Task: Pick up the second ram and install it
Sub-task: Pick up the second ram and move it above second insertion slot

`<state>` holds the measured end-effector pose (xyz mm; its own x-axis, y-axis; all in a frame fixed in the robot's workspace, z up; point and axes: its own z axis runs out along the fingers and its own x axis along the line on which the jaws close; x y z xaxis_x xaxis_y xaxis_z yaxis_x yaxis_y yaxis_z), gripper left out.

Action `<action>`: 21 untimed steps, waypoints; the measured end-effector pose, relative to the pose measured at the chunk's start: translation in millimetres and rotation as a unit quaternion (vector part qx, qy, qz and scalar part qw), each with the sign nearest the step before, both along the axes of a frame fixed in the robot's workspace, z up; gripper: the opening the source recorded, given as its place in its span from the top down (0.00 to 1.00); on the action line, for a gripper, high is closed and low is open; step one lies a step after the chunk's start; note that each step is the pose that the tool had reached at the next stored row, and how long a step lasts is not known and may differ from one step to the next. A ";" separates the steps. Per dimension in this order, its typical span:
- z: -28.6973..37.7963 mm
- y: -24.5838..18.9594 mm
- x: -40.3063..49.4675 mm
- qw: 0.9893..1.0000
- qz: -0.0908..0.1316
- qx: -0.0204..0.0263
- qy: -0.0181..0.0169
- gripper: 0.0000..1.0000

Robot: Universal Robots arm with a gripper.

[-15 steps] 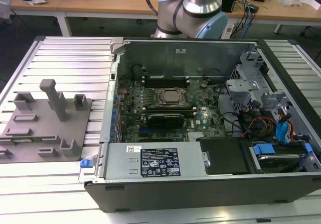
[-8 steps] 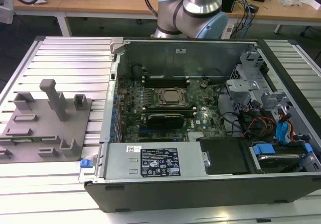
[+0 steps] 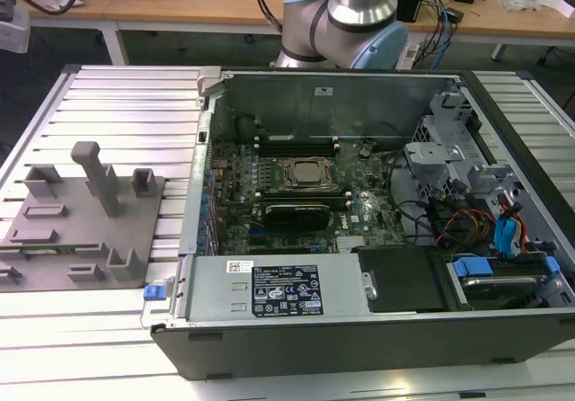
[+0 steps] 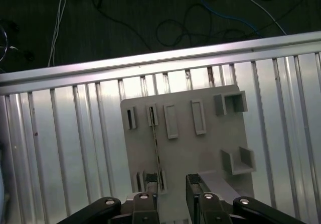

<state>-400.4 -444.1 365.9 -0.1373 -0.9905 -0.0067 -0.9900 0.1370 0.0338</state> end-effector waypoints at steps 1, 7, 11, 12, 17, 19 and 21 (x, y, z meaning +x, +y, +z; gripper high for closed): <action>-1.2 0.0 0.0 1.000 0.000 0.000 0.000 0.64; -6.6 -0.1 0.0 1.000 0.000 0.000 0.000 0.64; -10.2 -0.1 0.0 1.000 0.000 0.000 0.000 0.64; -11.4 -0.1 0.0 1.000 0.000 0.000 0.000 0.64; -15.3 -0.1 0.0 1.000 0.000 0.000 0.000 0.64; -17.1 -0.1 0.0 1.000 0.001 0.000 0.000 0.64; -20.0 -0.1 0.0 1.000 0.001 0.000 0.000 0.64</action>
